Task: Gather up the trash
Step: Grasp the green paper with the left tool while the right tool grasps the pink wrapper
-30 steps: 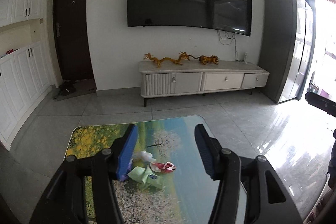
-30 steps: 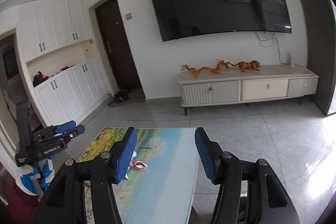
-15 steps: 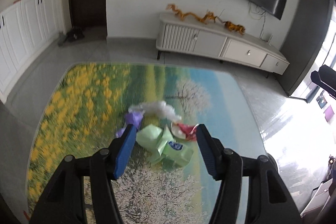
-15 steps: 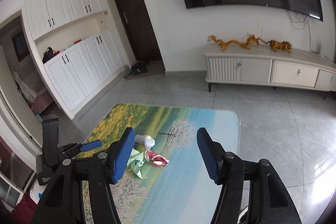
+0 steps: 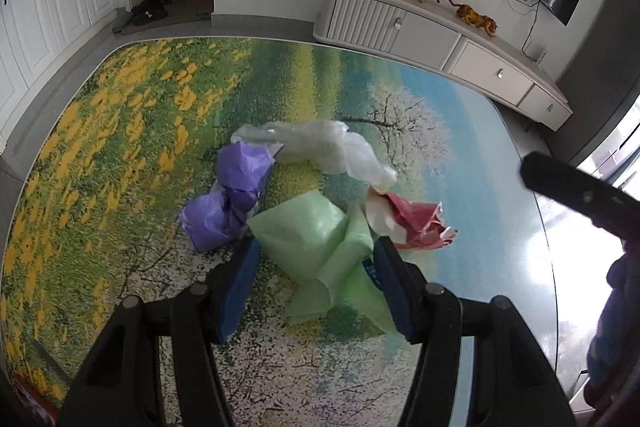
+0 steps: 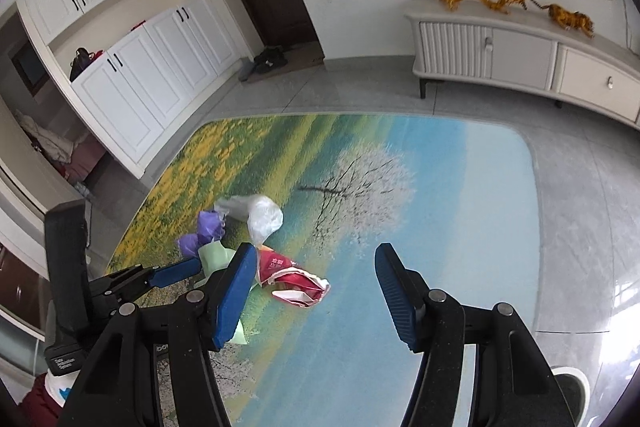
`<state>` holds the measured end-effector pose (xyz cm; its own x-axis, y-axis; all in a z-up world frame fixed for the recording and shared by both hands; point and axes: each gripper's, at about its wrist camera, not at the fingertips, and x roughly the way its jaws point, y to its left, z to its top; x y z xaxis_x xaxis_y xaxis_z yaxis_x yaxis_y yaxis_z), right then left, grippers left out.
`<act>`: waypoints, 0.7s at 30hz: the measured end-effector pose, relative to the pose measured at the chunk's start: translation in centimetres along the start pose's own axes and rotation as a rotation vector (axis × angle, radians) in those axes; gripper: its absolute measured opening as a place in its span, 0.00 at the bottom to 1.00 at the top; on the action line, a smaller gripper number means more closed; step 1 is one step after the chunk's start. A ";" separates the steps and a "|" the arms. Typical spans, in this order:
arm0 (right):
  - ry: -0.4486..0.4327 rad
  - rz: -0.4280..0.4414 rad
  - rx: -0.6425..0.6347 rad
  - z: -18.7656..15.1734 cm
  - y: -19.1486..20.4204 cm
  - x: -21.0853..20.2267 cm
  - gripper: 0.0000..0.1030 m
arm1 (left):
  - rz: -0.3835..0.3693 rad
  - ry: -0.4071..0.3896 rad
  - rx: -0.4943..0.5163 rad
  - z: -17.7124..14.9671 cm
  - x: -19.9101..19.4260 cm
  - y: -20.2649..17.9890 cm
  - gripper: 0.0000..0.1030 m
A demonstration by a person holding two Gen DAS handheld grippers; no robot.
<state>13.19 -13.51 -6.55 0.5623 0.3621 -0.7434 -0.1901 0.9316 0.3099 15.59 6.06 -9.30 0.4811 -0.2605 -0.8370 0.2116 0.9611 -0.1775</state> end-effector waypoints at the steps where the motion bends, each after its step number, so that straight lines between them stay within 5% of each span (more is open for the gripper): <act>1: 0.009 0.010 -0.003 -0.1 0.1 0.7 0.58 | -0.012 -0.003 -0.008 -0.2 0.1 0.1 0.56; 12: 0.057 0.071 -0.013 -1.3 0.6 6.0 0.60 | -0.052 -0.033 -0.016 -2.0 0.0 1.3 0.46; 21: 0.044 0.075 -0.042 -2.4 1.0 6.2 0.56 | -0.073 -0.082 -0.017 -3.5 -0.8 1.3 0.37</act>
<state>14.59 -10.22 -12.26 0.5095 0.4308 -0.7449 -0.2646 0.9021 0.3408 12.50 7.86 -10.68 0.5334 -0.3362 -0.7761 0.2344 0.9404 -0.2463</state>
